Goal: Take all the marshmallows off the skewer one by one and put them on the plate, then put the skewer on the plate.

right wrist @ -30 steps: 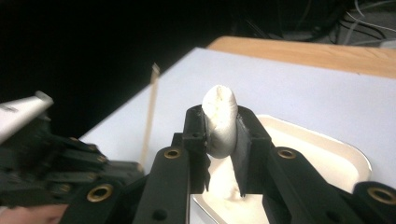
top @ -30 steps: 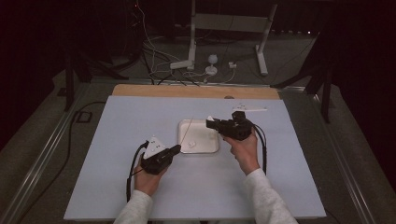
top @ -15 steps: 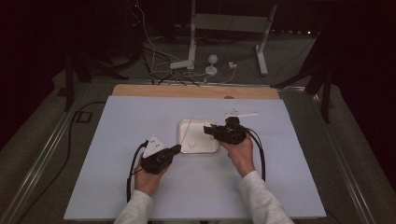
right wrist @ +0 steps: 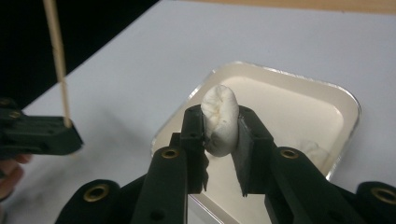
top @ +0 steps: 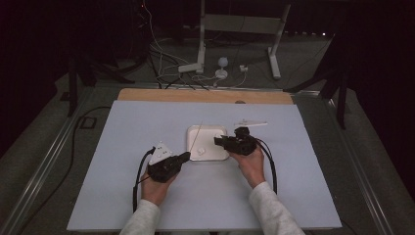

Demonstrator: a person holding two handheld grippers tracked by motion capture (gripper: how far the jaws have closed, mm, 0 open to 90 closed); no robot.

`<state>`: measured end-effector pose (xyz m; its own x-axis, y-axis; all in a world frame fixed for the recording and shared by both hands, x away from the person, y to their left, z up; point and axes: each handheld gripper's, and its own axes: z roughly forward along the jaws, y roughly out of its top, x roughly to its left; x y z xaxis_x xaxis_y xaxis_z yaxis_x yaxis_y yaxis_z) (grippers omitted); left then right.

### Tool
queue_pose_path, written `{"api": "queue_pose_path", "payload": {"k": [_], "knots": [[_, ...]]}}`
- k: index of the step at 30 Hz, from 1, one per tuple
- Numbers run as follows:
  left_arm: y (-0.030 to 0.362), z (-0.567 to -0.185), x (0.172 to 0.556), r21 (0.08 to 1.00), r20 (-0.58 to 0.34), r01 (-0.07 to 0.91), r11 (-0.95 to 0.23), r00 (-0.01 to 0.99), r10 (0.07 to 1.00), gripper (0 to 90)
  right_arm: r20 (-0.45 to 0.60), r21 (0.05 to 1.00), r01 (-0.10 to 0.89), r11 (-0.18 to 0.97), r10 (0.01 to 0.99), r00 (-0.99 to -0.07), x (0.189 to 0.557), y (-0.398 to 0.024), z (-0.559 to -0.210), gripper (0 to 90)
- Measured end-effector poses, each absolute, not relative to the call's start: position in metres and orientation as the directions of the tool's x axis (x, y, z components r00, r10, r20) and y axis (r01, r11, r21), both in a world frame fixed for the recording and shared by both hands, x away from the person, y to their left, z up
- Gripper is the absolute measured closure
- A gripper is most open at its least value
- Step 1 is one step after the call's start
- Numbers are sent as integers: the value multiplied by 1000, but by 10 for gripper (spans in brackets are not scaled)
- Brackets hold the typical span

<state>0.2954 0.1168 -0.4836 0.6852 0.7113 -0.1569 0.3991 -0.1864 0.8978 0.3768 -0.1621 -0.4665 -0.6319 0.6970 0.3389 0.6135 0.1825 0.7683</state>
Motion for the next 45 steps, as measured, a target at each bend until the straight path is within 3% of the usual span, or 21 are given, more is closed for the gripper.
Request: {"api": "queue_pose_path", "payload": {"k": [7, 9, 12, 15, 17, 21, 24, 30, 45], "knots": [[117, -483, 295, 898, -164, 402, -178, 682, 713, 900, 290, 743, 626, 238, 728, -621, 377, -158, -477, 741], [117, -483, 295, 898, -166, 404, -177, 681, 713, 900, 280, 730, 636, 249, 741, -611, 378, -157, -480, 702], [117, -482, 294, 898, -169, 405, -173, 679, 714, 900, 269, 729, 641, 241, 759, -592, 380, -155, -484, 449], [118, -481, 295, 896, -185, 416, -156, 669, 720, 900, 282, 728, 646, 227, 760, -586, 380, -157, -484, 336], [117, -480, 295, 896, -186, 417, -153, 666, 723, 900, 242, 758, 616, 216, 783, -573, 376, -158, -481, 193], [115, -477, 297, 895, -198, 422, -141, 662, 723, 900, 244, 774, 598, 207, 774, -585, 369, -161, -475, 134], [111, -474, 300, 895, -206, 426, -134, 659, 723, 900, 245, 790, 575, 216, 747, -618, 363, -165, -471, 32], [103, -465, 307, 897, -220, 428, -111, 650, 727, 900, 242, 809, 546, 217, 723, -647, 349, -179, -461, 14], [92, -463, 326, 883, -273, 465, -59, 614, 741, 900, 172, 838, 503, 212, 772, -612, 318, -229, -457, 14]]}}
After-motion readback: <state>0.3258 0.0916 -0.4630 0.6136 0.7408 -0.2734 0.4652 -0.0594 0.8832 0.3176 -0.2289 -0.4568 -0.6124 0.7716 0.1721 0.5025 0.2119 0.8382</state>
